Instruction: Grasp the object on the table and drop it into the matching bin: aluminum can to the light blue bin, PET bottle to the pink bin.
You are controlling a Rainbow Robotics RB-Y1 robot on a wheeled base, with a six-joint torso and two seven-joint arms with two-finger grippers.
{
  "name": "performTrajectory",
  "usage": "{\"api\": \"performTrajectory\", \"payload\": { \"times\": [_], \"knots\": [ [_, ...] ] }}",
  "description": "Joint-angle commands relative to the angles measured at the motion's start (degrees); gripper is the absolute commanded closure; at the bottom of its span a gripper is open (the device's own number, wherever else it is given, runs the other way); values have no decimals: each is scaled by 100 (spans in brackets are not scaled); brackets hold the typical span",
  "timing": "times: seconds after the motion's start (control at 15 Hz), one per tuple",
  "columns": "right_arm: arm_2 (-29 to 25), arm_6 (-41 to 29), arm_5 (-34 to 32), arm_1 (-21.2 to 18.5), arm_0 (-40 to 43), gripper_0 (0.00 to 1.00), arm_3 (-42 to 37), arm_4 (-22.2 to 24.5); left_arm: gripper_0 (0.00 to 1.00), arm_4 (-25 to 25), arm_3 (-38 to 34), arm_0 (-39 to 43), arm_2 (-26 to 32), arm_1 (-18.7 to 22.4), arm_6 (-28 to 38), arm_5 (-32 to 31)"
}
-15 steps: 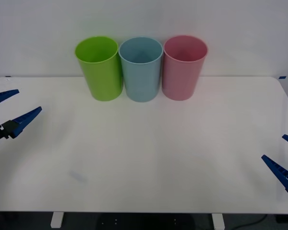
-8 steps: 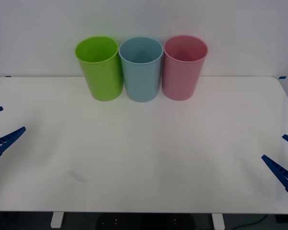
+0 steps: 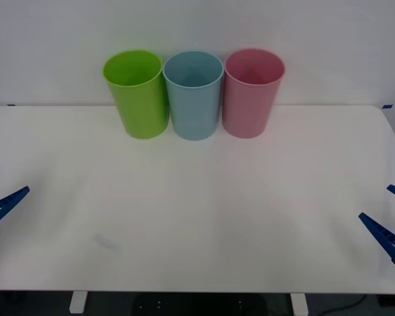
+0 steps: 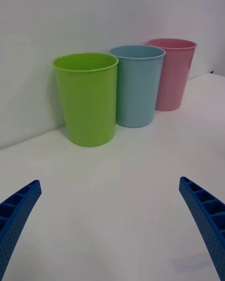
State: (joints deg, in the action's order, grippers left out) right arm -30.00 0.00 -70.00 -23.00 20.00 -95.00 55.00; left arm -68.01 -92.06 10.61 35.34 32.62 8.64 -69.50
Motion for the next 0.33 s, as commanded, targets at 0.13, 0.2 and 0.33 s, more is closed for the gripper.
{"api": "performTrajectory", "payload": {
  "times": [0.13, 0.2, 0.33],
  "knots": [
    [0, 0, 0, 0, 0, 0, 0, 0, 0, 51, -5, 20, -89, -1, -20, 86],
    [0, 0, 0, 0, 0, 0, 0, 0, 0, 51, -5, 20, -89, -1, -20, 86],
    [0, 0, 0, 0, 0, 0, 0, 0, 0, 51, -5, 20, -89, -1, -20, 86]
  ]
}}
